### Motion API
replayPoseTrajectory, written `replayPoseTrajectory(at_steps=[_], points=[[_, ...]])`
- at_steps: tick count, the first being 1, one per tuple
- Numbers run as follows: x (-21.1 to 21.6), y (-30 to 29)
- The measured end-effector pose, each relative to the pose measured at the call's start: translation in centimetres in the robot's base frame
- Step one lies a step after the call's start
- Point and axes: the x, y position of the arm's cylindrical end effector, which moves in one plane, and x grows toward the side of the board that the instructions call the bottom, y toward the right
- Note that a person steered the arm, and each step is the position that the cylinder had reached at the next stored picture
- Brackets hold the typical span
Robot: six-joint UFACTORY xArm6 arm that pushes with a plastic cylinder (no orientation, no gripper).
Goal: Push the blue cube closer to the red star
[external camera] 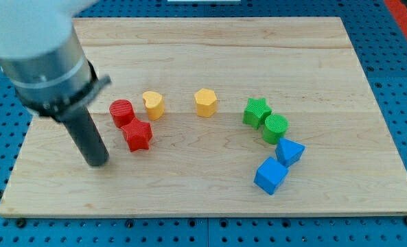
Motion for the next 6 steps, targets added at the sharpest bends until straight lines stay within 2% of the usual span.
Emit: replayPoseTrajectory(at_steps=[1, 3, 4, 5, 6], points=[[-1.9, 1.5], [-1.8, 17.4], [1.8, 16.7], [10.6, 21.2], [10.5, 29.6]])
